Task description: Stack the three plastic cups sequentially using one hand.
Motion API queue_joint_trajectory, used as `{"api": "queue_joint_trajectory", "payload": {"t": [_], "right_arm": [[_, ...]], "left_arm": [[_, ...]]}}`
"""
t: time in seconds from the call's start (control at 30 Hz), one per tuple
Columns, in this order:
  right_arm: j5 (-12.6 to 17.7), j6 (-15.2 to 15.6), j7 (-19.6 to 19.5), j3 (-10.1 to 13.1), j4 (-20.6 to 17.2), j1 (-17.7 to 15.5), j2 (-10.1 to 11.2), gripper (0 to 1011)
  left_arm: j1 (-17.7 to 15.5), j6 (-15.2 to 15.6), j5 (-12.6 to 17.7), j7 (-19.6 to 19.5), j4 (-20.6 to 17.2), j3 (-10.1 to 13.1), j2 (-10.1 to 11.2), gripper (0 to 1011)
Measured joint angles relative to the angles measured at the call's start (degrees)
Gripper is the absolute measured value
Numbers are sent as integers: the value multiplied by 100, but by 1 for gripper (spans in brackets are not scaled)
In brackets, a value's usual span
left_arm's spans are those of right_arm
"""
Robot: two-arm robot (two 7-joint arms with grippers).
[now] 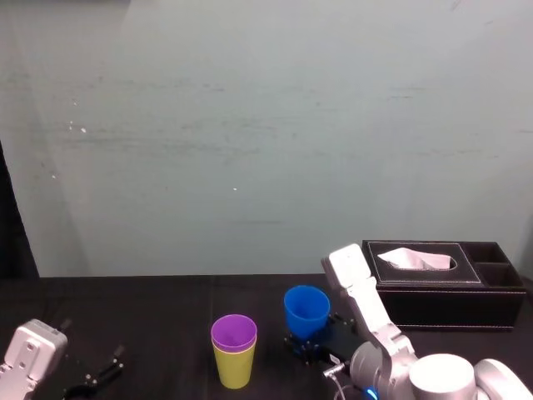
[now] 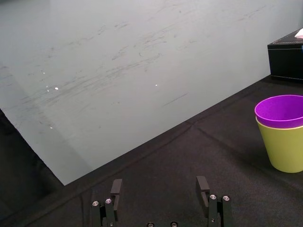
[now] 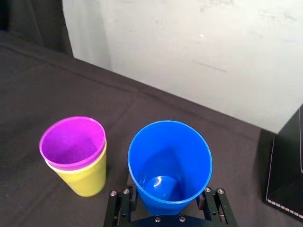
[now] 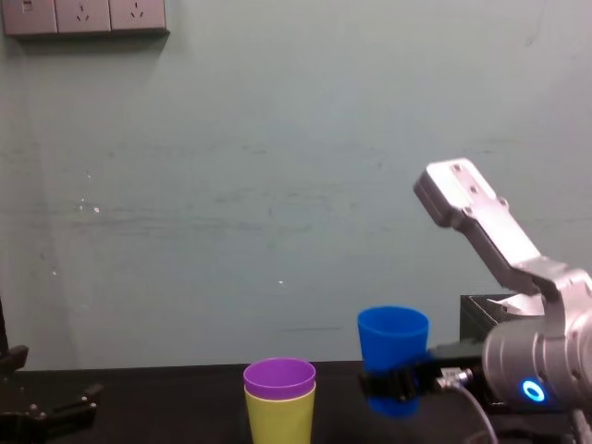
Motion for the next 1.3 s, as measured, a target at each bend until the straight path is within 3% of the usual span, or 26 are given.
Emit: {"api": "queue_joint_trajectory", "payload": {"t": [0.63, 1.3], "right_arm": [[119, 154, 262, -209, -167, 351, -86, 689], [387, -48, 233, -311, -166, 339, -202, 689]], "left_arm": [[0, 0, 0, 0, 0, 0, 0, 1000], [0, 0, 0, 0, 0, 0, 0, 1000]]}}
